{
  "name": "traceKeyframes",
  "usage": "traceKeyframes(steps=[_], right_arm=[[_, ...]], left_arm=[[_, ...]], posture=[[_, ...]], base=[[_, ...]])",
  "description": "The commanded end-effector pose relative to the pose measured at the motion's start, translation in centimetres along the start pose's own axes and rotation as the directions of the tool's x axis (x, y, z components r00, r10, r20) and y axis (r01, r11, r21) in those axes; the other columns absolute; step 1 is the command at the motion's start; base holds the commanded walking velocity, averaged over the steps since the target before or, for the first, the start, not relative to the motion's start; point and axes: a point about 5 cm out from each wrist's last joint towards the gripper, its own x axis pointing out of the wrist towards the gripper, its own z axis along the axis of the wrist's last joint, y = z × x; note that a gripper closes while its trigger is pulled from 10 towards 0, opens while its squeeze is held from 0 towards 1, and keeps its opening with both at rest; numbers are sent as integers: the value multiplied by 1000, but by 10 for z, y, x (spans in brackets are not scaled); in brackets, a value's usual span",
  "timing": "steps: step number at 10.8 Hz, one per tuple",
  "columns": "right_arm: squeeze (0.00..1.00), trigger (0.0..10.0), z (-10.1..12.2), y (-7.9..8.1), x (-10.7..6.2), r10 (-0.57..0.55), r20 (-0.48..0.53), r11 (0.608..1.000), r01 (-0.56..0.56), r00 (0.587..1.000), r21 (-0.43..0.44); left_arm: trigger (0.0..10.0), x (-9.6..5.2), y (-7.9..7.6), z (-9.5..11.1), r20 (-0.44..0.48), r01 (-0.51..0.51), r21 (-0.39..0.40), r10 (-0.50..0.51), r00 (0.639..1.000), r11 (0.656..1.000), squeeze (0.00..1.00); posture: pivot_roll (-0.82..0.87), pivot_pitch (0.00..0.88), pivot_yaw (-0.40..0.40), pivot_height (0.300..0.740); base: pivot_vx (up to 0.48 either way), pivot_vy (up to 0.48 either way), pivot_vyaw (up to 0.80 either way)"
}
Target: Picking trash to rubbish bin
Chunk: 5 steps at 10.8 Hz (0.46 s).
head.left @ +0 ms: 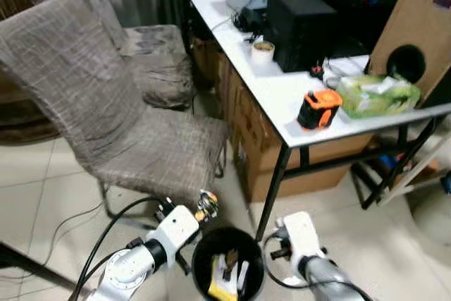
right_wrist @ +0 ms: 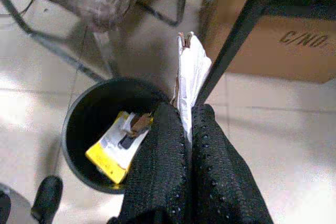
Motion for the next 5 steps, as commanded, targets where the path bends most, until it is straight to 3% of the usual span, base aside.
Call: traceKeyframes(steps=[1,2,4,5], right_arm=[[0,10000,6,3,10,32,-3,999,-32,999,-23],[0,10000,19,8,23,74,1,994,-74,997,-84],[0,10000,35,13,32,127,33,987,-124,991,-100],[1000,10000,45,17,37,172,50,981,-167,984,-95]], left_arm=[[10000,-2,1,6,9,19,19,-19,1000,1000,0],[10000,-8,6,8,7,1,39,-1,1000,999,0],[10000,-15,10,9,9,-27,30,27,1000,999,0],[10000,-20,12,10,8,-46,21,46,999,999,0]], posture=[[-91,77,-9,740],[-70,91,-15,740],[-47,107,-27,740],[-42,112,-38,740]], base=[[0,0,0],[0,0,0],[0,0,0],[0,0,0]])
